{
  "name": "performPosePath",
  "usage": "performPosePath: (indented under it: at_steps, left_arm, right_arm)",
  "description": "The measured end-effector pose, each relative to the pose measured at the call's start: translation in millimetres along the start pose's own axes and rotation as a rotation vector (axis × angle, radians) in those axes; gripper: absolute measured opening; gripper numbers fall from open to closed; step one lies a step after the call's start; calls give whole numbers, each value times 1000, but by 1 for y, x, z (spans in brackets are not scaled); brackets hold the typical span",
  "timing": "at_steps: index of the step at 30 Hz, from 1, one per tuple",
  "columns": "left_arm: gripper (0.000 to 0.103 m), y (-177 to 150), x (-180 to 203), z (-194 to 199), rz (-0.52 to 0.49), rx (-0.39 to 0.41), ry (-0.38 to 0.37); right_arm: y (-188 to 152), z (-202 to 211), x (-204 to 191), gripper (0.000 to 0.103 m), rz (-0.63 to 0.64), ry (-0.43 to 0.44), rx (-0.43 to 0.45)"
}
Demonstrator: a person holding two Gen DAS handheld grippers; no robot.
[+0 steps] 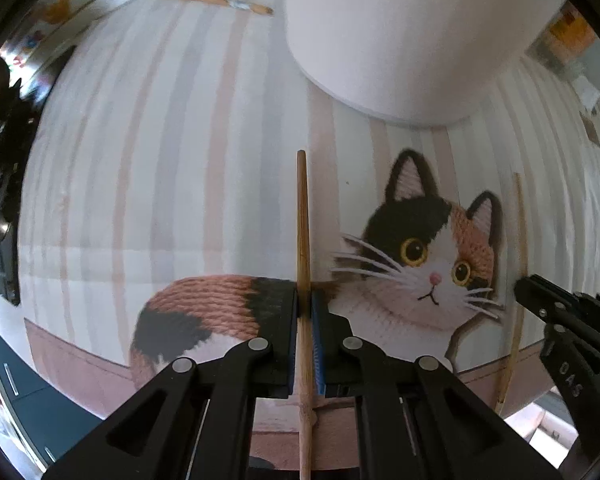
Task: Organize utensils
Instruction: 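Lift both chopsticks and carry them over the pink holder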
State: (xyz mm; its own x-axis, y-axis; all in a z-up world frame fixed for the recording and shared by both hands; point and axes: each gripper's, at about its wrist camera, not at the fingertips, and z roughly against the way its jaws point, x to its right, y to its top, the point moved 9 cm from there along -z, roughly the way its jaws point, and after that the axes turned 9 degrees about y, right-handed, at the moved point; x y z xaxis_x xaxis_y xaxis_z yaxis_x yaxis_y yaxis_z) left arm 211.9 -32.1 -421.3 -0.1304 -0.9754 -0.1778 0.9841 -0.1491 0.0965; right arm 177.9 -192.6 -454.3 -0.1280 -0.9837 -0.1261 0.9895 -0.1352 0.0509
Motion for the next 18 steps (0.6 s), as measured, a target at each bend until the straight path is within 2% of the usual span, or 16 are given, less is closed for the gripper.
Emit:
performPosePath:
  at_steps: [12,18]
  left_arm:
    - [4,28,-26,91,94,258,33]
    - [4,44,-40,121,129,319,20]
  right_arm:
    - [15,83,1,7,13,55,269]
    - [27,113,2,7,13,79,362]
